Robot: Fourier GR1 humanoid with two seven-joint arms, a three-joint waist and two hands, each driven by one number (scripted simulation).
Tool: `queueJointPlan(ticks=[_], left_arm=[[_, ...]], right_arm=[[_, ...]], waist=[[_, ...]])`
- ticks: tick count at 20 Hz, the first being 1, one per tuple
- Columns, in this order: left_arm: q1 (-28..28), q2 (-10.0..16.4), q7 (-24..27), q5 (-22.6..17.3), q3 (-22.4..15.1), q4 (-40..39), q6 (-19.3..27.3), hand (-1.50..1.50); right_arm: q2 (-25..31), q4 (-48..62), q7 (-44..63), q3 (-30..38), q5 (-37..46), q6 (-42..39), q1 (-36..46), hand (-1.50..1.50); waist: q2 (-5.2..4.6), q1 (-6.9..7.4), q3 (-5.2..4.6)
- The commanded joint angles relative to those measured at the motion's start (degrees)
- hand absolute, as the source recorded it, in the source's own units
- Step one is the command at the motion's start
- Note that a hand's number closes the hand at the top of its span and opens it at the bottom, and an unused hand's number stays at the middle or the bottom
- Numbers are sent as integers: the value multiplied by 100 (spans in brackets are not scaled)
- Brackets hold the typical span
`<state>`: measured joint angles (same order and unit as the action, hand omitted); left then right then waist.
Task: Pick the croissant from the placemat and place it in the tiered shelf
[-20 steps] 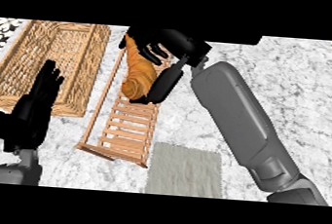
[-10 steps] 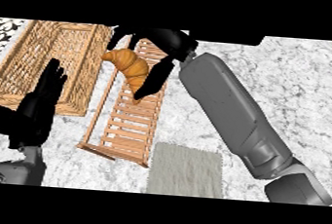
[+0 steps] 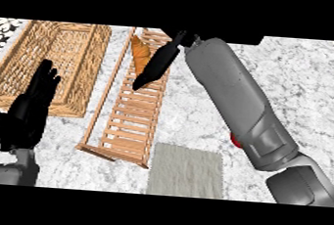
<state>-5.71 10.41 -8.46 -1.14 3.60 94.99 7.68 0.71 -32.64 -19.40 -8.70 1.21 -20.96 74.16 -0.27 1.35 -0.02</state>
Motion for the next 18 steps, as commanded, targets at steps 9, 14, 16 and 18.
queueJointPlan(ticks=[9, 14, 16, 18], left_arm=[[-209, -96, -361, 86, -126, 132, 54, 0], [-56, 10, 39, -63, 42, 53, -148, 0], [-161, -211, -328, 216, -305, 391, 117, 0], [-229, -138, -171, 154, -201, 145, 14, 0]], right_arm=[[1332, 1354, 693, 1204, -501, -300, 907, -150], [2124, 1792, 458, 1305, -445, -1000, 882, -150], [2241, 1897, 22, 1237, -318, -1145, 627, -150], [2548, 2003, 55, 1314, -370, -1555, 747, -150]], waist=[[-70, 107, 0], [-120, 211, -1], [-152, 285, 8], [-168, 270, 6]])
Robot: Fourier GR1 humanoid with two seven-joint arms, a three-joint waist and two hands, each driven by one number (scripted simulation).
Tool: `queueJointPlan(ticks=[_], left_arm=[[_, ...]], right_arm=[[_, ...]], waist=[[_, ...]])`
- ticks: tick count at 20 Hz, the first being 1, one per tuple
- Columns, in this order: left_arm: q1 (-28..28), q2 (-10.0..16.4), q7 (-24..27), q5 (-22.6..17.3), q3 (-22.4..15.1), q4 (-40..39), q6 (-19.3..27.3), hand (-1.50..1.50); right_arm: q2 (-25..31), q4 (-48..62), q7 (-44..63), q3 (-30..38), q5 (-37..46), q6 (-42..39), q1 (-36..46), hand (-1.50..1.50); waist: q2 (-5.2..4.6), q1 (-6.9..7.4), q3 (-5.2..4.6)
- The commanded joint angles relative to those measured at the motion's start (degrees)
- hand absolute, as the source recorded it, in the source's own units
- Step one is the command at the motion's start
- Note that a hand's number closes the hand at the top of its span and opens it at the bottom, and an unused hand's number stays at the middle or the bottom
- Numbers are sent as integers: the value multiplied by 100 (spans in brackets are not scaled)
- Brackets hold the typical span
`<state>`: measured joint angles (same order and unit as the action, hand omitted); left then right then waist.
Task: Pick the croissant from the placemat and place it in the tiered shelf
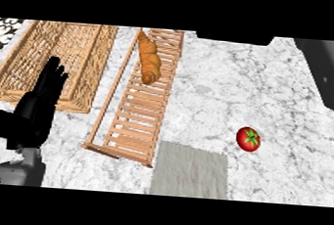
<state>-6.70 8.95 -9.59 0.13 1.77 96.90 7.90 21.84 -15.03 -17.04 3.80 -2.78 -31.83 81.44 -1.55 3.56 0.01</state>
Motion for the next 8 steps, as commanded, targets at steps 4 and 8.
queueJointPlan(ticks=[4, 8], left_arm=[[-184, 5, 81, 36, -48, -116, -69, 0], [-141, -96, 82, 161, -199, -8, 9, 0]], right_arm=[[614, 337, -605, -21, 186, -779, -171, -150], [756, 437, -774, -1, 232, -902, -156, -150]], waist=[[-78, 128, 5], [-116, 245, 11]])
